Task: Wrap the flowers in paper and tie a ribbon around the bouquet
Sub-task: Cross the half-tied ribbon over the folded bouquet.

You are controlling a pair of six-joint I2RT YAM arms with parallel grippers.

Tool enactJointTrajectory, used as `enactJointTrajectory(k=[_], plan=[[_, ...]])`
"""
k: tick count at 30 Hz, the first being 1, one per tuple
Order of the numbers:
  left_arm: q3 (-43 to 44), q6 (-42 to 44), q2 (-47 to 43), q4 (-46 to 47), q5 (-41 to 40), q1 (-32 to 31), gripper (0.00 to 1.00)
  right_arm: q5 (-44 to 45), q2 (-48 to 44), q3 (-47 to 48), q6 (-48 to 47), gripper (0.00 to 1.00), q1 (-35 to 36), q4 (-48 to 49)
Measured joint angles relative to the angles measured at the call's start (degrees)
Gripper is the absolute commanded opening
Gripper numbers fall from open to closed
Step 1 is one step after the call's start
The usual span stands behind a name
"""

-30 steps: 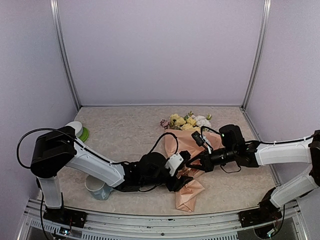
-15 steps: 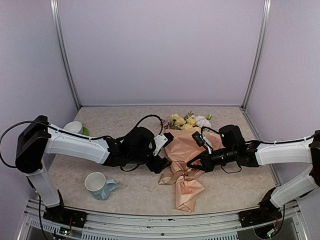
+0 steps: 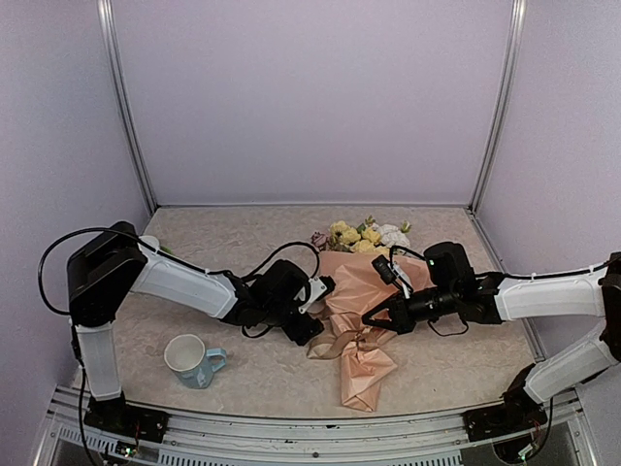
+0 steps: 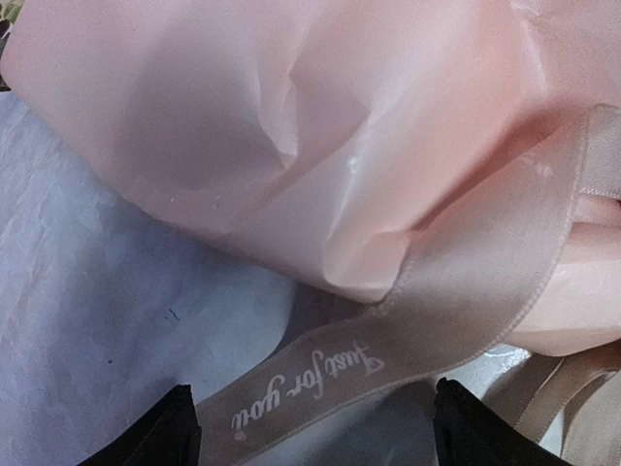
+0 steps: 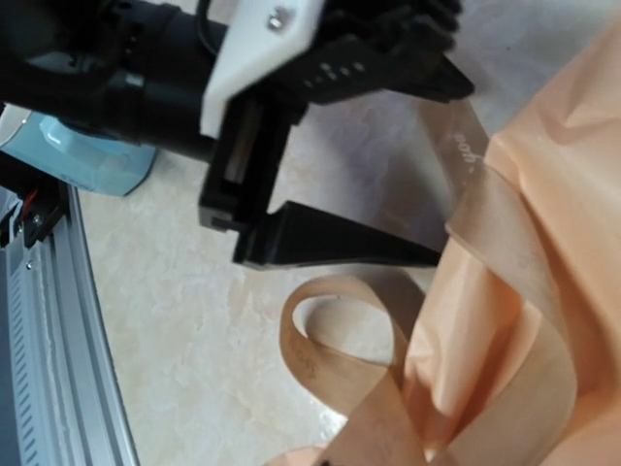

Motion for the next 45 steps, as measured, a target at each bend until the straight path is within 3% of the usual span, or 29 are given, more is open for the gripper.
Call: enactJointTrajectory(k=[3, 7, 8, 15, 23, 24, 26, 28, 31, 37, 41, 43, 45], plan=[[0.9, -0.1, 1.7, 1.1, 0.5, 0.3, 0.52, 0.0, 0.0, 0.0, 0.0, 0.0, 0.0, 0.0], [1.0, 0.4, 2.4, 3.5, 0.2, 0.3, 0.06, 0.2, 0.0, 0.0, 0.0, 0.0, 0.0, 0.0], [0.5, 0.5, 2.3, 4.5, 0.2, 0.3, 0.0, 0.1, 0.0, 0.0, 0.0, 0.0, 0.0, 0.0], [-3.9, 0.5, 1.2, 9.8, -1.6, 0.3, 0.0, 0.3, 0.0, 0.0, 0.0, 0.0, 0.0, -0.1], [-6.4, 1.4, -7.4, 10.6, -2.3, -3.1, 0.02, 0.8, 0.0, 0.0, 0.1, 0.0, 0.0, -0.2], [-6.5, 1.6, -8.0, 10.9, -2.3, -3.5, 0.16, 0.8, 0.0, 0.0, 0.1, 0.0, 0.0, -0.2], [-6.5, 2.1, -8.4, 11.0, -2.1, -3.7, 0.59, 0.8, 0.0, 0.1, 0.0, 0.0, 0.0, -0.2], [-6.4, 2.3, -7.8, 10.3, -2.1, -2.7, 0.72, 0.8, 0.0, 0.3, 0.0, 0.0, 0.0, -0.3], [-4.7, 3.5, -5.2, 8.6, -1.9, -0.7, 0.76, 0.8, 0.0, 0.6, 0.0, 0.0, 0.0, -0.2], [-1.3, 8.3, 1.9, 8.1, -1.9, 0.6, 0.74, 0.7, 0.0, 0.6, 0.0, 0.0, 0.0, -0.3], [0.9, 9.6, 4.2, 9.6, -2.1, 0.7, 0.64, 0.7, 0.0, 0.6, 0.0, 0.0, 0.0, -0.3], [1.3, 9.9, 4.9, 10.3, -1.8, 0.7, 0.44, 0.7, 0.0, 0.6, 0.0, 0.0, 0.0, -0.3], [1.6, 9.8, 5.2, 10.7, -1.2, 0.7, 0.12, 0.7, 0.0, 0.6, 0.1, 0.0, 0.0, -0.3]])
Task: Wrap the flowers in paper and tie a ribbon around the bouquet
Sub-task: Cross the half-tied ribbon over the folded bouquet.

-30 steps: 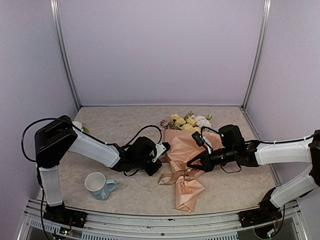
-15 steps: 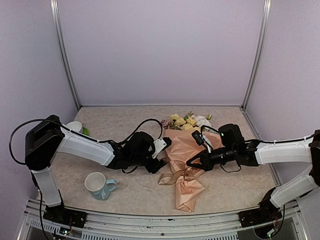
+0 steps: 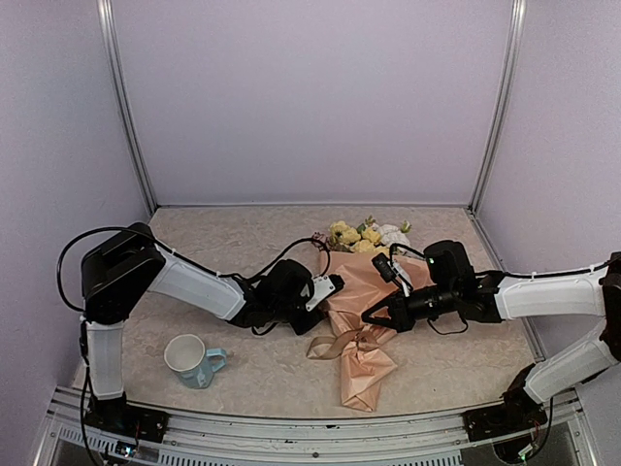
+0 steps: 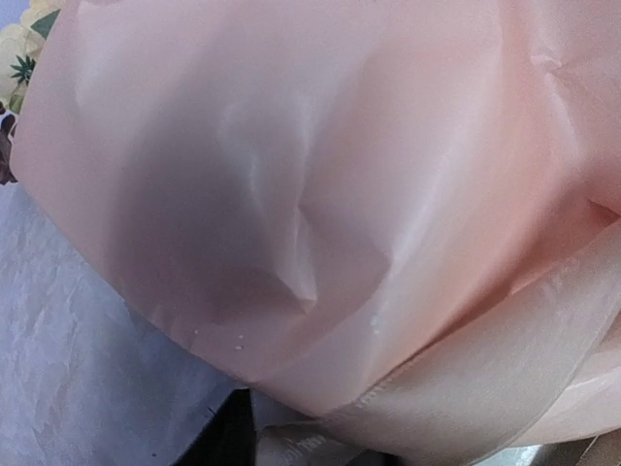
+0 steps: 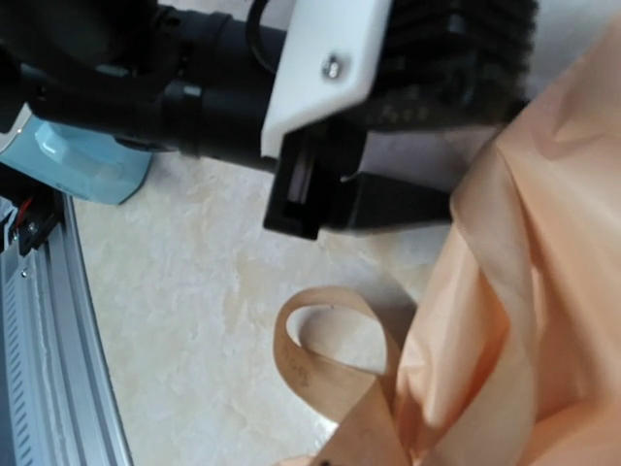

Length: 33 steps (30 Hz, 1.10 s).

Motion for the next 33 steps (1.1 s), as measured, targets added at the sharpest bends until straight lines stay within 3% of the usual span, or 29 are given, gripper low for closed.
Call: enactJointTrajectory(k=[1, 12, 20, 26, 33], plan=[[0.0, -0.1, 0.1, 0.1, 0.3, 0.0, 0.0, 0.0, 0.0, 0.0, 0.0, 0.0, 0.0, 0.0], [-3.6, -2.1, -7.1, -4.2, 2.8, -1.5, 0.0, 0.1, 0.0, 0.1, 1.1, 0.0, 0.0, 0.0], [2.8, -0.9, -11.0, -17.8, 10.2, -11.5, 0.0, 0.9, 0.0, 1.4, 2.9, 0.0, -1.0, 0.1], [8.9, 1.3, -9.1, -28.7, 17.4, -13.5, 0.01, 0.7, 0.6, 1.4, 4.4, 0.0, -1.7, 0.3], [20.4, 5.2, -5.0, -33.1, 23.5, -15.6, 0.04, 0.6, 0.9, 1.4, 5.7, 0.0, -1.7, 0.8]])
